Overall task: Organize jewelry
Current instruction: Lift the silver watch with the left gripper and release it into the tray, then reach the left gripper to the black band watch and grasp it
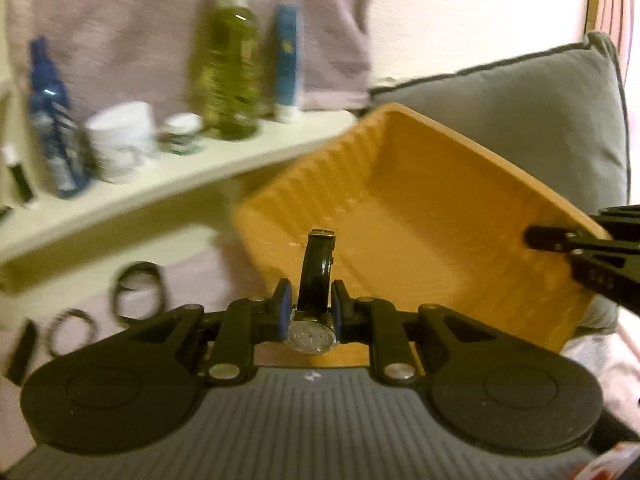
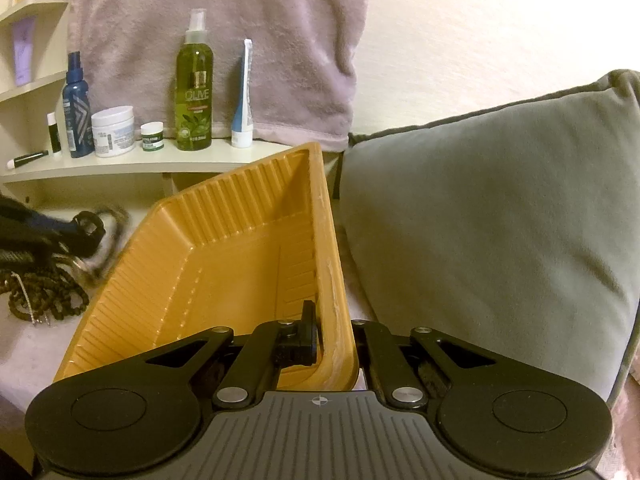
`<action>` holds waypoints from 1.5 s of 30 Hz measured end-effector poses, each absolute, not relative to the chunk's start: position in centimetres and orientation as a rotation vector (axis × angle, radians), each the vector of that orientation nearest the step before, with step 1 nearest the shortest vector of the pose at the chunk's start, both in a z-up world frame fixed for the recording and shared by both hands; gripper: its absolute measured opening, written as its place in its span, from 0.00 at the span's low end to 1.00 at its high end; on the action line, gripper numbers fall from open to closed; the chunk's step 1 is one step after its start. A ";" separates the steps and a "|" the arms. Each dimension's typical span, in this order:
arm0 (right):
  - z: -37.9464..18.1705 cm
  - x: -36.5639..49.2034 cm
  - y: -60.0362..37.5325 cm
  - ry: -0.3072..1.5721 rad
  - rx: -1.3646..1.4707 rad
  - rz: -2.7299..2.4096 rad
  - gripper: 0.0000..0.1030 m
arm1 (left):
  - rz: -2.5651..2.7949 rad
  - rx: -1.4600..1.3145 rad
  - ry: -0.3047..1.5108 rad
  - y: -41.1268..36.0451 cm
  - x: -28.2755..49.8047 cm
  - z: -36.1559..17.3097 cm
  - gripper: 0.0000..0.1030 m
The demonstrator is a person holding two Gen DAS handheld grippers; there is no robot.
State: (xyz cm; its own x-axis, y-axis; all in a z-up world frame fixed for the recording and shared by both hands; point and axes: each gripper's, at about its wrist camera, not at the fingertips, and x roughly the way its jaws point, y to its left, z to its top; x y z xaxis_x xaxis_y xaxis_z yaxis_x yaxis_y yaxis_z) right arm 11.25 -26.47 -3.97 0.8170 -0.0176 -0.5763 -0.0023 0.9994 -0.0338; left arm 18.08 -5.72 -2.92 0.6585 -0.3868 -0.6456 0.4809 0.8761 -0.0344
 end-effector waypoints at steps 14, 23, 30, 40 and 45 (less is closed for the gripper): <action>-4.1 11.3 -26.5 0.623 -0.032 -0.005 0.04 | -0.516 0.114 0.697 -8.1 17.3 -3.9 0.24; -4.1 11.3 -26.4 0.622 -0.040 -0.006 0.04 | -0.321 0.075 0.671 -2.0 15.1 -3.5 0.26; -4.1 11.4 -26.4 0.621 -0.043 -0.008 0.04 | -0.134 0.091 0.718 3.5 13.9 -5.4 0.26; -4.3 11.5 -26.5 0.628 -0.051 -0.012 0.04 | -0.073 -0.079 0.753 5.3 14.7 -8.1 0.25; -4.4 11.5 -26.5 0.629 -0.054 -0.014 0.04 | -0.052 -0.126 0.758 5.5 15.8 -8.7 0.17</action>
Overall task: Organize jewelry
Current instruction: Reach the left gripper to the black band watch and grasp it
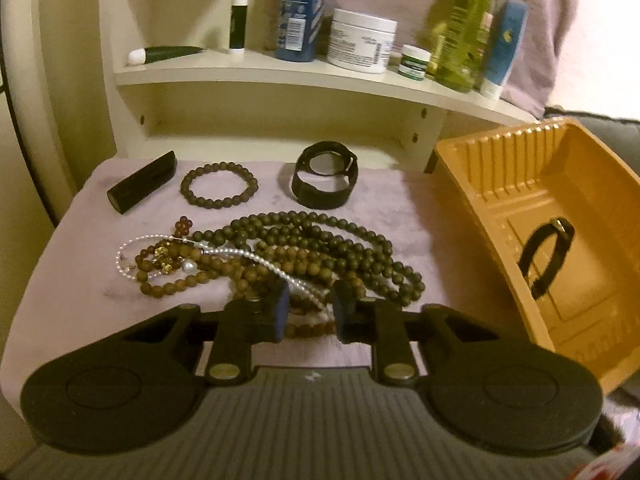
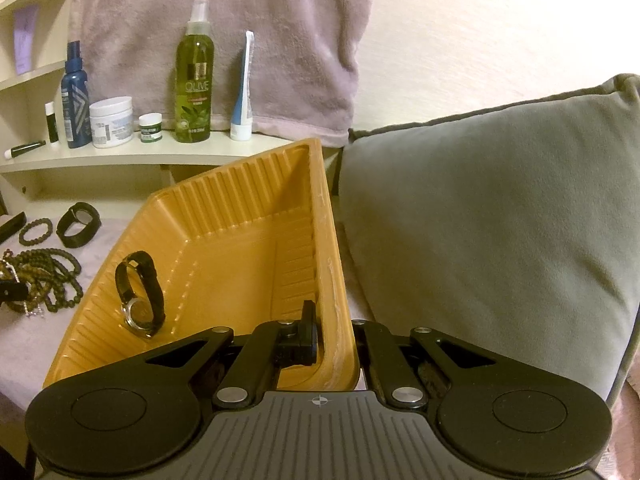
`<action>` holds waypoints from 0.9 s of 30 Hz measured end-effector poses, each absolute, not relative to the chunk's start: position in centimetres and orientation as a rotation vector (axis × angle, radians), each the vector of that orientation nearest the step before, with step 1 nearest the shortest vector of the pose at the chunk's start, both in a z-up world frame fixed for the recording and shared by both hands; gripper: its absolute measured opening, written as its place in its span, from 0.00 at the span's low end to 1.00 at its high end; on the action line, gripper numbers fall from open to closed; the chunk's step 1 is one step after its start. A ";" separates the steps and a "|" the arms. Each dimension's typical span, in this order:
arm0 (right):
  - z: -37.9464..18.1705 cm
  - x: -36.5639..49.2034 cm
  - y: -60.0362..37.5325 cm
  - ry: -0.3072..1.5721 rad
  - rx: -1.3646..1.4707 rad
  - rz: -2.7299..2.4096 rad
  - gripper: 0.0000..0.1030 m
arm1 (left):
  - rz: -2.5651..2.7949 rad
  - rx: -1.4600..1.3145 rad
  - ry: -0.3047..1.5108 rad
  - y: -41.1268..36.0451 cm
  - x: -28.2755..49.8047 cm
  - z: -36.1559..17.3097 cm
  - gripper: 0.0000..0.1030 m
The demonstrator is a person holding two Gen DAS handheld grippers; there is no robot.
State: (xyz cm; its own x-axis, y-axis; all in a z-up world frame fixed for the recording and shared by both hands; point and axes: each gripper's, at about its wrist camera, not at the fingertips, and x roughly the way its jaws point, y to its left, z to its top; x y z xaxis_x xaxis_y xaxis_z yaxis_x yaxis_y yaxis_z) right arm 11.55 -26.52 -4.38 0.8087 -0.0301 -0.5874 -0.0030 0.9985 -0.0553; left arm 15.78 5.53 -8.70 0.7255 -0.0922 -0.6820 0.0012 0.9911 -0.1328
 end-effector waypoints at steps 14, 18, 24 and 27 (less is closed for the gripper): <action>-4.4 11.7 -26.5 0.629 -0.056 -0.017 0.04 | -0.032 -0.199 0.777 6.4 16.3 -9.2 0.00; -4.4 11.7 -26.5 0.628 -0.055 -0.018 0.04 | -0.055 -0.195 0.720 6.4 15.7 -7.4 0.00; -4.4 11.6 -26.5 0.625 -0.054 -0.016 0.04 | -0.104 -0.149 0.644 6.3 15.4 -3.9 0.00; -4.4 11.6 -26.5 0.625 -0.053 -0.017 0.04 | -0.090 -0.071 0.661 6.5 15.6 -4.1 0.00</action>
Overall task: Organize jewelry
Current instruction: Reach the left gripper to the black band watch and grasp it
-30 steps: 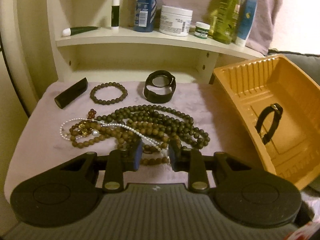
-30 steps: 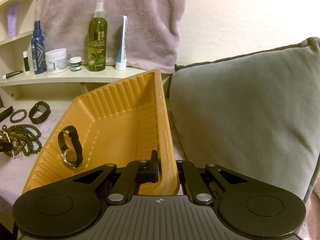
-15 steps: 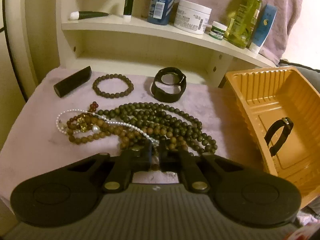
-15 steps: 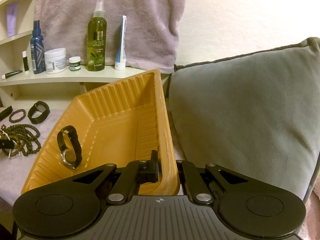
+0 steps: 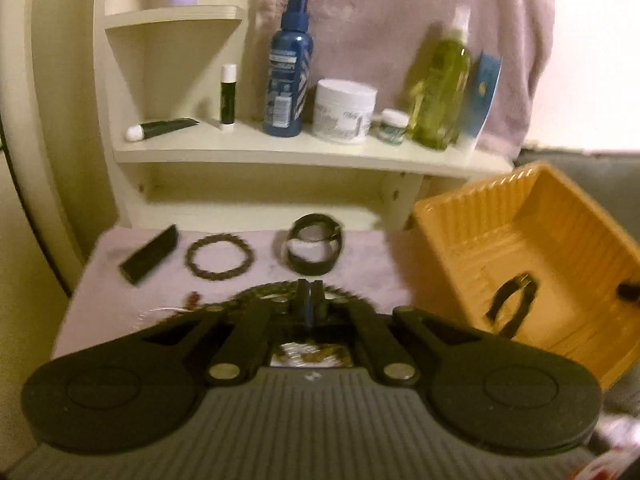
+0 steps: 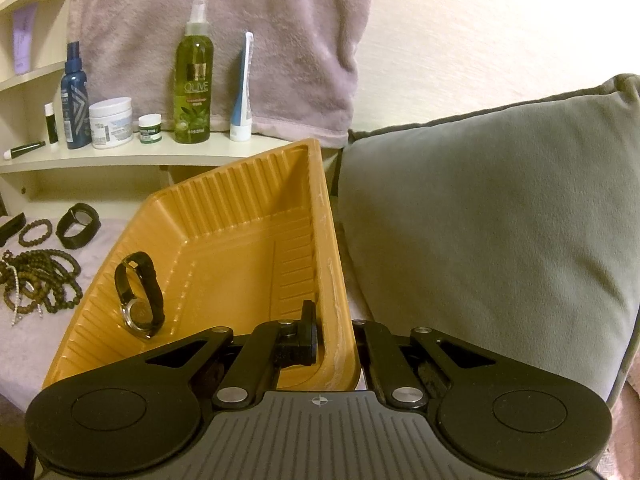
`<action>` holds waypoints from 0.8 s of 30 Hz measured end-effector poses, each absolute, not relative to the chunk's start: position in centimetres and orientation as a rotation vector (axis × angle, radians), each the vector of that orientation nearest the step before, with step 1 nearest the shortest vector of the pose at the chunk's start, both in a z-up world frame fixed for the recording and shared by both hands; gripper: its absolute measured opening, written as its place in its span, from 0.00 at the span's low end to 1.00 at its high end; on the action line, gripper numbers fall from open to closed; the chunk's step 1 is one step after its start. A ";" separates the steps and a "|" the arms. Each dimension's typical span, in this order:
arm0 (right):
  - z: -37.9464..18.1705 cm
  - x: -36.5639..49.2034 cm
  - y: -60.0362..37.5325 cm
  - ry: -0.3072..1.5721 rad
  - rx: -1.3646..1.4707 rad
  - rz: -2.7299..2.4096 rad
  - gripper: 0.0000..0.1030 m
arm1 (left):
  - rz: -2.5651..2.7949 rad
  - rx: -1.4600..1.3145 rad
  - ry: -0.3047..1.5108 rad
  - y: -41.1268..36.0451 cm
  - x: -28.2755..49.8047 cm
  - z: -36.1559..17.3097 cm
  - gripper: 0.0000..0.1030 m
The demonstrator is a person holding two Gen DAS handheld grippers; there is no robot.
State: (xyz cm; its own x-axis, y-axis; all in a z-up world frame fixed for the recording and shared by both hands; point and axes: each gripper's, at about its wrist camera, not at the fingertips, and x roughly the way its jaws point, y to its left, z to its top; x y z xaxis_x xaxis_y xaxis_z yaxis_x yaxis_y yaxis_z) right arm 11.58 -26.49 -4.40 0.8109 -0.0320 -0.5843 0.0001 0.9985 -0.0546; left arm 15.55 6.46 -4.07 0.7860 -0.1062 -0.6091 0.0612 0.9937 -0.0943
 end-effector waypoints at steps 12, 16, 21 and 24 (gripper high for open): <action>-4.5 11.6 -26.6 0.623 -0.043 -0.017 0.04 | -0.074 0.053 0.710 7.5 21.1 -6.8 0.41; -4.7 11.6 -26.7 0.630 -0.040 -0.021 0.04 | -0.114 0.047 0.703 6.4 24.0 -7.5 0.61; -4.7 11.7 -26.6 0.634 -0.042 -0.026 0.05 | -0.153 0.075 0.707 4.9 26.5 -8.4 0.71; -4.8 11.8 -26.5 0.640 -0.046 -0.029 0.05 | -0.152 0.050 0.698 5.1 27.7 -8.6 0.71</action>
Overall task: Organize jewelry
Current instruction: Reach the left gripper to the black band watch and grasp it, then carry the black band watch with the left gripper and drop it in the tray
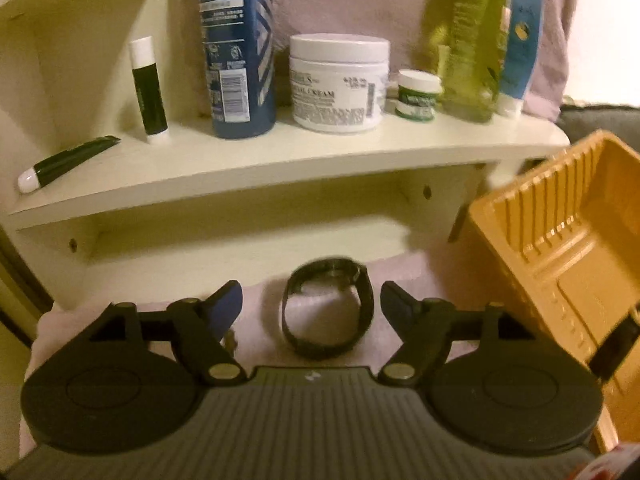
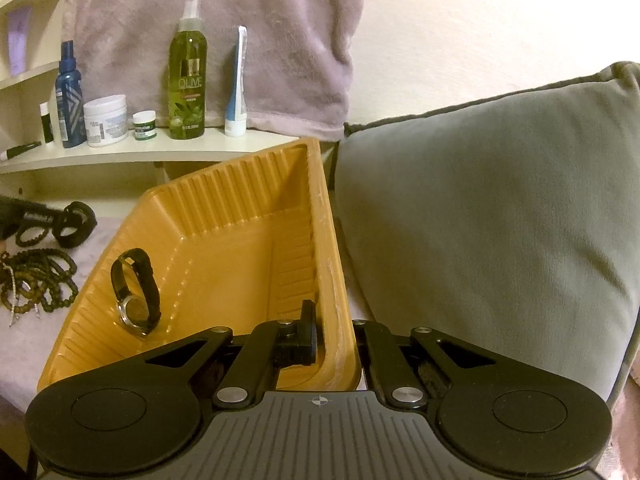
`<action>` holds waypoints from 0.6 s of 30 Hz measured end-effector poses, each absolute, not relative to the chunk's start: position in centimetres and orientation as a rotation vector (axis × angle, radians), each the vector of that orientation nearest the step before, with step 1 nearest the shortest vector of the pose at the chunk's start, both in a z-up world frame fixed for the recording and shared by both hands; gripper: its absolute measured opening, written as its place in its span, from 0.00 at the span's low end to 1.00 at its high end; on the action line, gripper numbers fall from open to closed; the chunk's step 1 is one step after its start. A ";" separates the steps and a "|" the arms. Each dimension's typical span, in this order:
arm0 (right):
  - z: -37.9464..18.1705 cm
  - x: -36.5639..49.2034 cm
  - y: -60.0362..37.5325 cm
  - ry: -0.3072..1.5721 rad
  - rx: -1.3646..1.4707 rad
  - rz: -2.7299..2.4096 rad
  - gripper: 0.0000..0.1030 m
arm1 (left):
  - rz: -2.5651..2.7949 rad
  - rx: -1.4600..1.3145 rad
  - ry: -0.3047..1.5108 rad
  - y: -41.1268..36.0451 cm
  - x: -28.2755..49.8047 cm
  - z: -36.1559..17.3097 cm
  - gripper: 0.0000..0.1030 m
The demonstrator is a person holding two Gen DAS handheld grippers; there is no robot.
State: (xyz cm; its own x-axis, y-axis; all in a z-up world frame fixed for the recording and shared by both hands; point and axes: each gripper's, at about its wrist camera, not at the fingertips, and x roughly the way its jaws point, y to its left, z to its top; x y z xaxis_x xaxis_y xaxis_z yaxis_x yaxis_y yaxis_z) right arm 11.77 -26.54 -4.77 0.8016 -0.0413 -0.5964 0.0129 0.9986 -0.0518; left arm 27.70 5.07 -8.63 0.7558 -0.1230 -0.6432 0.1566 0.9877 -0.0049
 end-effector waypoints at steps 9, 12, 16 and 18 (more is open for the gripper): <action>-5.0 12.0 -26.6 0.649 -0.043 -0.035 0.05 | -0.170 0.060 0.757 4.4 29.9 -9.8 0.73; -5.1 12.0 -26.7 0.651 -0.039 -0.036 0.06 | -0.155 0.051 0.778 4.1 30.2 -10.5 0.64; -5.1 11.9 -26.8 0.652 -0.043 -0.035 0.06 | -0.135 0.063 0.778 3.8 30.4 -10.9 0.40; -5.1 11.9 -26.8 0.653 -0.041 -0.034 0.06 | -0.134 0.084 0.773 3.5 30.2 -11.0 0.39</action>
State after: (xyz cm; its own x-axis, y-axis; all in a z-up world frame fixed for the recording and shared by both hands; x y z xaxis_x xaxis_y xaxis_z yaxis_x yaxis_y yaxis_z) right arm 11.88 -26.83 -5.12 0.7936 -0.0448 -0.6068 0.0187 0.9986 -0.0493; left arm 30.21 3.50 -10.96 0.7079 -0.0896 -0.7006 0.1514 0.9881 0.0266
